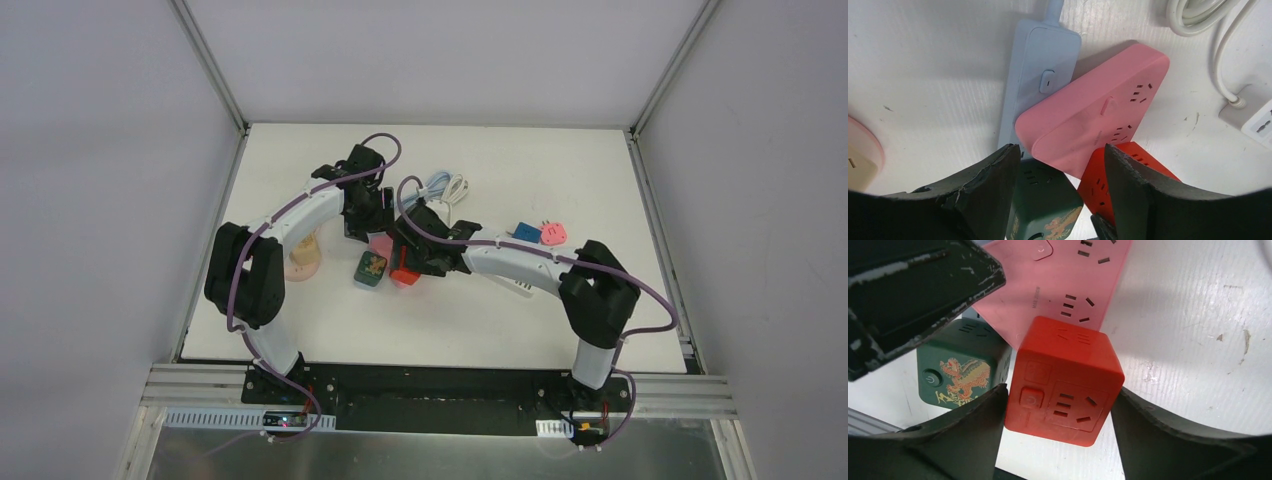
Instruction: Pull the plug off the socket
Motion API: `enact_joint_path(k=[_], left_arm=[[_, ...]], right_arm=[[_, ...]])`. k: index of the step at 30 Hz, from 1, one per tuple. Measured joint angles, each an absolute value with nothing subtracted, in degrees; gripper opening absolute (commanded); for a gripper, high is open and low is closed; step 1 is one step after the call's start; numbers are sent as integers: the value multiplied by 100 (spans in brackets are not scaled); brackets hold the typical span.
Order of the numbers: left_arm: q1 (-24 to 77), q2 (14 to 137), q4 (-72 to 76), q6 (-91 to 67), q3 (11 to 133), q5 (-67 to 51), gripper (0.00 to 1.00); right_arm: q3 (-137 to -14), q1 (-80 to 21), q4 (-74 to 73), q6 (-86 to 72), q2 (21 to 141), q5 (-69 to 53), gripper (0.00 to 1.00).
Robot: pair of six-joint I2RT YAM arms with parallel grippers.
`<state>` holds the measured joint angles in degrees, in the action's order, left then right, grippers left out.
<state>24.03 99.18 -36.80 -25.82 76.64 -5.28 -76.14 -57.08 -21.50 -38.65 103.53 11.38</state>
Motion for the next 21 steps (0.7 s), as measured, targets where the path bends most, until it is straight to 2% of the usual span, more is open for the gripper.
enact_joint_path(k=[3, 6, 12, 15, 19, 21], left_arm=[[2403, 9907, -3680, -2620, 7555, -539, 62], [2403, 9907, -3686, -2628, 7467, -565, 61], [2401, 9907, -3686, -2644, 7428, -773, 56], [2401, 9909, -3669, -2648, 7424, -991, 54], [2401, 9933, -3671, -2659, 7424, -1164, 54], [2401, 9981, -3684, -2661, 7426, -1160, 54]], right_arm=[[-7605, -5682, -2156, -3944, 10379, 1138, 56], [-7555, -5636, -2110, -4032, 10363, 1133, 48], [-7349, -5555, -2036, -4032, 10195, 1170, 44], [-7286, -5513, -2110, -4029, 10103, 1240, 50], [-7282, -5481, -2185, -4018, 10071, 1310, 74], [-7282, -5476, -2187, -4014, 10071, 1306, 80]])
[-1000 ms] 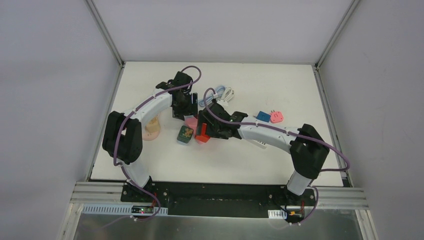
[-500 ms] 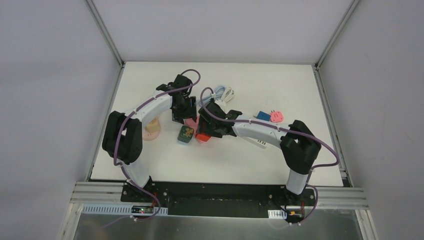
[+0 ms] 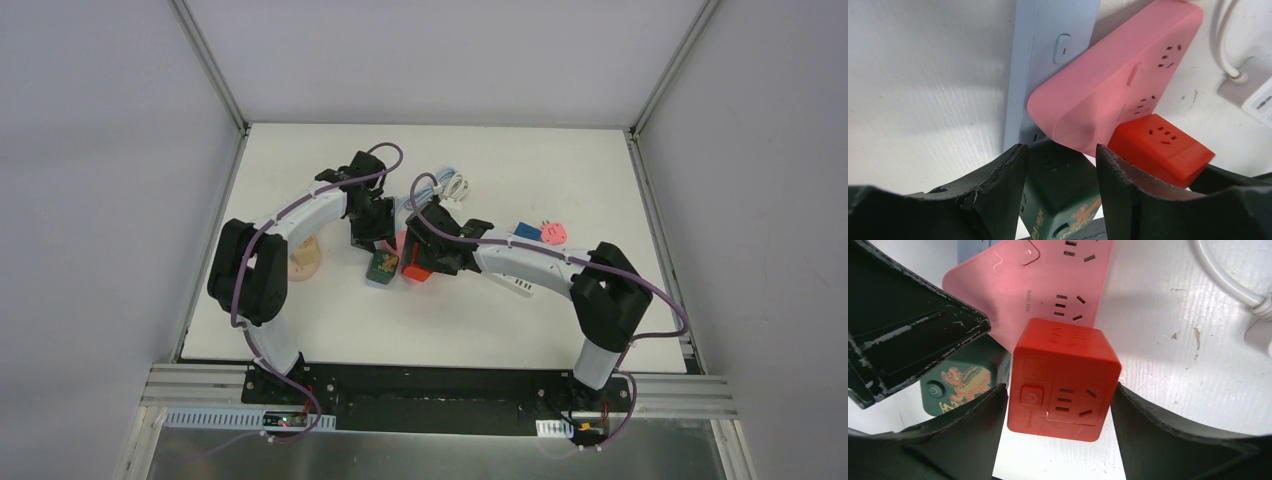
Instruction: Pull the plug off the socket
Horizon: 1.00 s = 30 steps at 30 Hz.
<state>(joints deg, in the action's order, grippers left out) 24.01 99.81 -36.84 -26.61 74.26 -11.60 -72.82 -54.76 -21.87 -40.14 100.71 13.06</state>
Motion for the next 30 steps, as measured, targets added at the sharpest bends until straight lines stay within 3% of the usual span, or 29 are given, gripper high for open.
enact_joint_path(k=[4, 9, 14, 21, 26, 30], left_arm=[[2401, 10147, -3806, -2663, 7448, -1103, 58], [2399, 10235, -3948, -2681, 7594, -991, 66], [2399, 10361, -3942, -2709, 7760, -998, 65], [2394, 10512, -3920, -2766, 7789, -1048, 53], [2394, 10514, -3861, -2906, 7706, -1155, 50], [2392, 10514, -3854, -2969, 7688, -1166, 49]], right_arm=[[-7284, -5439, -2290, -4027, 10071, 1328, 84], [-7297, -5345, -2340, -4080, 10071, 1288, 81], [-7395, -5275, -2366, -4152, 10116, 1168, 57], [-7526, -5242, -2408, -4178, 10208, 1009, 17], [-7629, -5236, -2528, -4150, 10237, 985, 2], [-8208, -5205, -3144, -4145, 10499, 978, 0]])
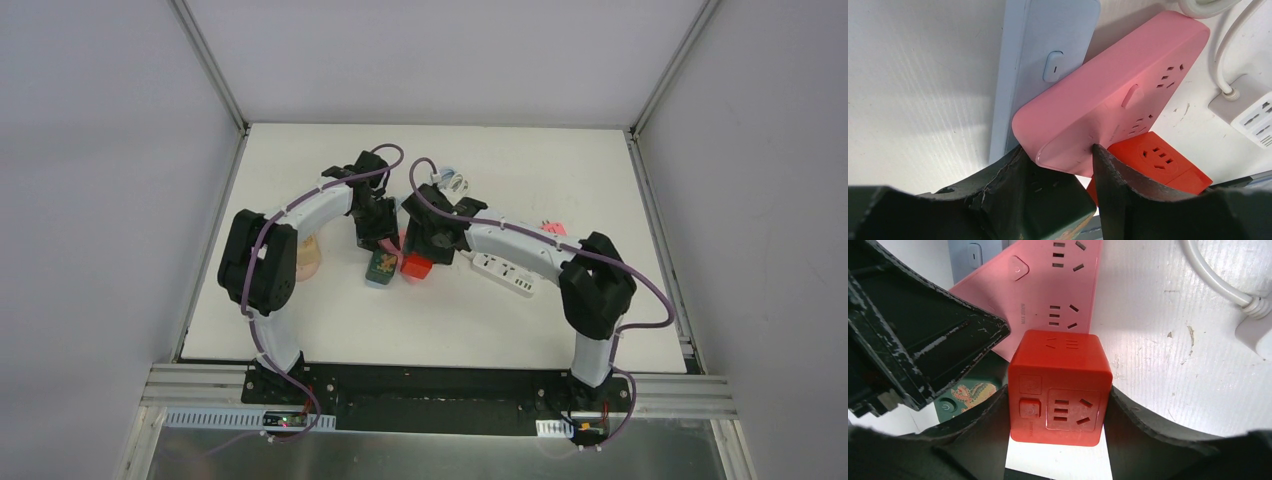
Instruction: Pull the plug off the socket
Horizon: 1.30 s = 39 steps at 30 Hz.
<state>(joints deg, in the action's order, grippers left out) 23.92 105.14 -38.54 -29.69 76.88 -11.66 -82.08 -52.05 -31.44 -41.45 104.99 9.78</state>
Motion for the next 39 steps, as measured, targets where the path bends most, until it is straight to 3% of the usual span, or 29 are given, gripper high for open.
enact_joint_path(k=[7, 18, 26, 30, 39], left_arm=[[2390, 10530, -3896, -3046, 7690, -1157, 46], [2394, 10578, -4023, -3072, 7699, -1168, 42], [2388, 10578, -4032, -3070, 7699, -1168, 39], [2377, 10578, -4038, -3072, 7699, -1177, 38], [2379, 10578, -4053, -3068, 7701, -1177, 36]], right_arm=[[-8748, -5216, -3691, -4080, 10807, 1000, 0], [-7461, -5068, -2338, -3782, 10136, 517, 0], [-8790, -5159, -3756, -3986, 10851, 834, 0], [-8871, -5168, -3837, -3970, 10899, 823, 0], [-7644, -4965, -2512, -3765, 10252, 327, 0]])
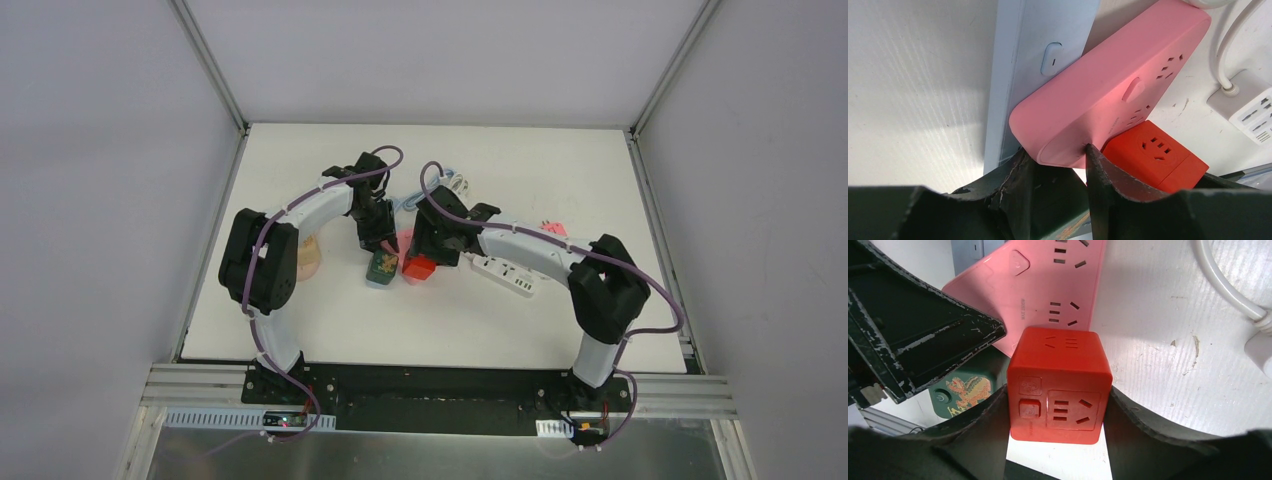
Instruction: Pull the plug off the socket
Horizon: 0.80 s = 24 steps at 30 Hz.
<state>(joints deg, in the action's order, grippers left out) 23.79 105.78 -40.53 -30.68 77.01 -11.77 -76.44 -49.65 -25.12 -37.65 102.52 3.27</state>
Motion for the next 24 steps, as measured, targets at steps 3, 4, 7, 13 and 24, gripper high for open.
enact_joint_path(k=[3, 4, 7, 13, 24], left_arm=[[2379, 10578, -4060, -3068, 7703, -1177, 36], [2379, 10578, -4064, -3068, 7706, -1177, 36], [2379, 10578, -4069, -3068, 7708, -1173, 36], [2357, 10578, -4069, -3065, 7712, -1179, 36], [2359, 10578, -4084, -3061, 7712, -1197, 35]], right_arm=[[-7745, -4965, -2650, -3837, 10300, 373, 0], [-7909, -4965, -2821, -3874, 10390, 414, 0], [-8543, -4989, -3481, -3944, 10753, 517, 0], [-8436, -5006, -3341, -3922, 10694, 504, 0], [-7561, -4954, -2471, -3889, 10186, 429, 0]])
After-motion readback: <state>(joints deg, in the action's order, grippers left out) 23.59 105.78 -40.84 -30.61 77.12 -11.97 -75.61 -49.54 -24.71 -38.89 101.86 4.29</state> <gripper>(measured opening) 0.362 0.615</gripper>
